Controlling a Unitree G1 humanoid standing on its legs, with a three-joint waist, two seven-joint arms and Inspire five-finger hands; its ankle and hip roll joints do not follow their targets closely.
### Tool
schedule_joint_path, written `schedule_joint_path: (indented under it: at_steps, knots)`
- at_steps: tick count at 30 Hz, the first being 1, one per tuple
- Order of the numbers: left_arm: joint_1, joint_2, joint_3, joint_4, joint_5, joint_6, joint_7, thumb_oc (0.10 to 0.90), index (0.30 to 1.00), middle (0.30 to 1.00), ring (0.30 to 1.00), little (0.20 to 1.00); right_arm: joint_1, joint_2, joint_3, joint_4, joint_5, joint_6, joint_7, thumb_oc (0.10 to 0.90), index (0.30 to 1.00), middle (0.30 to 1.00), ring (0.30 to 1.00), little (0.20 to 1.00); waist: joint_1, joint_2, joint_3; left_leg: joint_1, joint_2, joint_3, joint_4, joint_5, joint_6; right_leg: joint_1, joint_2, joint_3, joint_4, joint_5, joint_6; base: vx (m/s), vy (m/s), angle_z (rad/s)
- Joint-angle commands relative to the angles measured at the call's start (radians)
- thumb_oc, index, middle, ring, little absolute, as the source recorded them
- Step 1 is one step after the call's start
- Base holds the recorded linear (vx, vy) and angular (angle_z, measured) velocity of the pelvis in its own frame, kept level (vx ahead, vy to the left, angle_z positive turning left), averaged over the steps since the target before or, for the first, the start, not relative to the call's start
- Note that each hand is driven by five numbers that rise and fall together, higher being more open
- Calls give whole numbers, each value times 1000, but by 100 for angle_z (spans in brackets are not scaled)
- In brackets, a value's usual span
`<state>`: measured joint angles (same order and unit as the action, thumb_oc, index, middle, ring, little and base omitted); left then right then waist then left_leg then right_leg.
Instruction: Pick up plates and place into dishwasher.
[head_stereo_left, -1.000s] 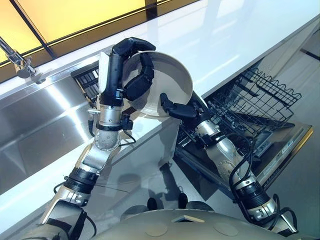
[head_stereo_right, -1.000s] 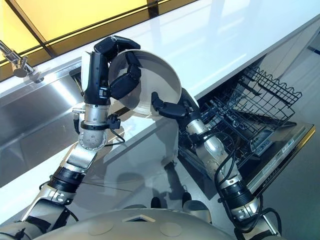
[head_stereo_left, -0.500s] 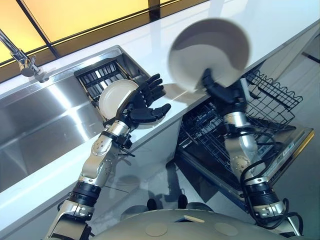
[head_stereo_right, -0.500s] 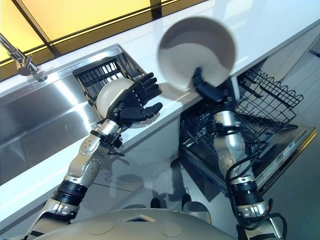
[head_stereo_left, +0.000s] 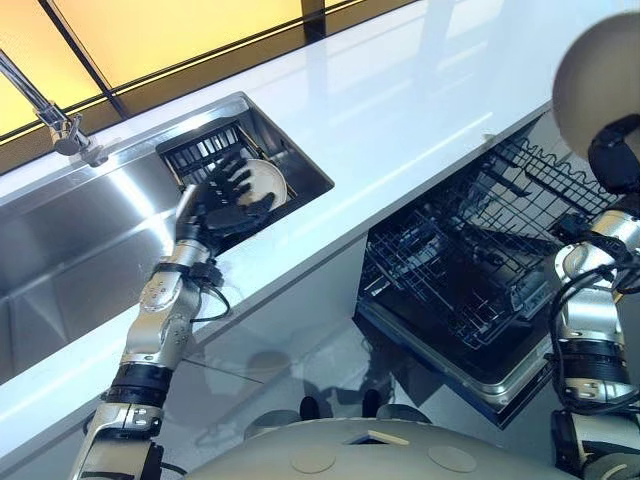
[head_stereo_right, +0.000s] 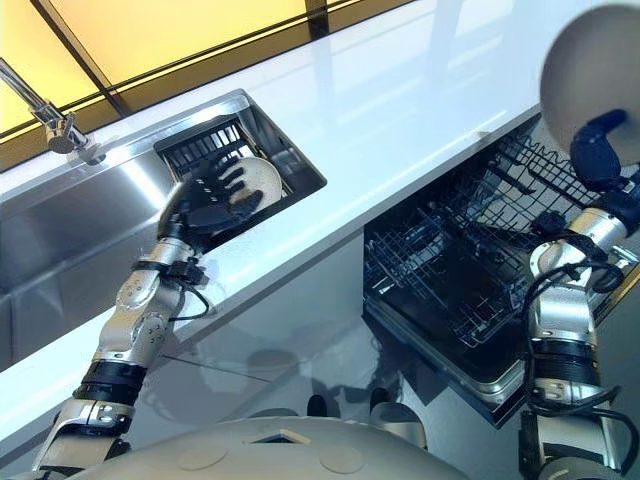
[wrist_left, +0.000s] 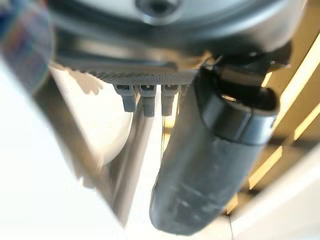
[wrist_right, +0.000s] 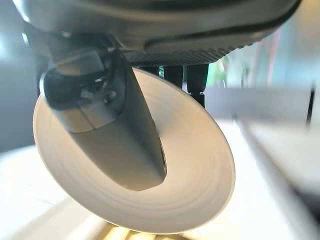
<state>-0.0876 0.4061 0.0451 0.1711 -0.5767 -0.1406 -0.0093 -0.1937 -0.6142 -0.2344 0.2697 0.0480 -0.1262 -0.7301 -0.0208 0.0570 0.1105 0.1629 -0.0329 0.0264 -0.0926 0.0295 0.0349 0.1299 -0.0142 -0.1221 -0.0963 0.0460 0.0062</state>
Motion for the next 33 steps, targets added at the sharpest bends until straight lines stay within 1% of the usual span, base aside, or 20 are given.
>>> schedule_joint_path:
  at_steps: [1, 4, 7, 11, 12, 16, 19, 20, 22, 25, 28, 30, 33]
  knots:
    - [-78, 115, 95, -83, 128, -248, 103, 800, 900, 900, 900, 900, -90, -105, -62, 10, -84, 5, 80, 100, 300, 300, 300, 200, 38, -20, -59, -2, 14, -22, 7, -75, -37, -4, 32, -40, 136, -186, 24, 91, -26, 9]
    - [-71, 137, 142, -106, 170, -292, 143, 800, 900, 900, 900, 900, -57, -106, -59, 45, -115, 5, 118, 100, 300, 300, 300, 200, 43, -17, -56, -3, 14, -31, 8, -72, -40, -6, 31, -43, 144, -190, 20, 79, -16, 5]
    - [-70, 158, 177, -112, 212, -316, 181, 800, 900, 900, 900, 900, -49, -110, -53, 84, -153, 10, 132, 100, 300, 300, 300, 200, 48, -14, -53, -3, 14, -38, 8, -71, -43, -5, 31, -50, 147, -194, 18, 80, -10, 10]
    - [-64, 181, 216, -105, 247, -316, 220, 800, 900, 900, 900, 900, -51, -121, -43, 114, -169, 29, 166, 100, 300, 300, 300, 200, 56, -8, -47, -6, 14, -44, 11, -68, -51, 0, 27, -62, 143, -196, 15, 71, 16, 14]
    - [-59, 187, 227, -106, 259, -308, 237, 800, 900, 900, 900, 900, -52, -125, -37, 118, -174, 39, 183, 100, 300, 300, 300, 200, 60, -6, -44, -8, 14, -48, 11, -66, -53, 1, 26, -65, 142, -197, 14, 51, 26, 2]
    - [-43, 193, 245, -91, 274, -304, 264, 800, 900, 900, 900, 900, -61, -126, -13, 128, -191, 46, 201, 100, 300, 300, 300, 200, 67, 1, -33, -14, 13, -57, 16, -62, -57, -1, 21, -74, 151, -201, 11, 52, 43, 4]
    - [-29, 189, 257, -75, 270, -306, 270, 800, 900, 900, 900, 900, -63, -122, 11, 136, -253, 75, 206, 100, 300, 300, 300, 200, 72, 6, -22, -19, 10, -64, 20, -58, -58, -7, 17, -77, 159, -202, 10, 38, 53, 5]
    - [-26, 187, 258, -70, 264, -307, 270, 800, 900, 900, 900, 900, -65, -124, 19, 146, -279, 91, 210, 100, 300, 300, 300, 200, 75, 8, -18, -22, 9, -66, 21, -57, -58, -9, 16, -78, 160, -201, 10, 31, 69, 8]
    - [-18, 182, 259, -58, 256, -308, 262, 800, 900, 900, 900, 900, -75, -133, 46, 176, -346, 149, 223, 100, 300, 300, 300, 200, 78, 10, -10, -28, 5, -71, 27, -54, -58, -13, 12, -77, 163, -199, 9, 35, 72, 8]
    - [-19, 178, 242, -61, 258, -300, 258, 800, 900, 900, 900, 900, -100, -158, 89, 236, -401, 225, 240, 100, 300, 300, 300, 200, 85, 13, 4, -46, 3, -81, 35, -46, -59, -26, 9, -74, 171, -195, 8, 11, 50, 11]
    - [-29, 186, 216, -61, 254, -300, 255, 800, 900, 900, 900, 900, -149, -192, 150, 318, -465, 334, 274, 100, 300, 300, 300, 200, 94, 17, 23, -66, 0, -90, 46, -40, -59, -45, 6, -70, 184, -192, 7, -8, 38, 13]
    - [-44, 202, 200, -70, 246, -292, 255, 800, 900, 900, 900, 900, -195, -223, 204, 397, -487, 429, 315, 100, 300, 300, 300, 200, 103, 19, 41, -78, -2, -97, 49, -40, -59, -58, 3, -66, 193, -196, 8, -8, 22, 28]
    - [-57, 225, 190, -81, 233, -280, 251, 800, 900, 900, 900, 900, -238, -243, 255, 467, -513, 507, 359, 100, 300, 300, 300, 200, 111, 23, 58, -94, -4, -104, 54, -33, -59, -71, 0, -64, 199, -190, 9, -23, 14, 28]
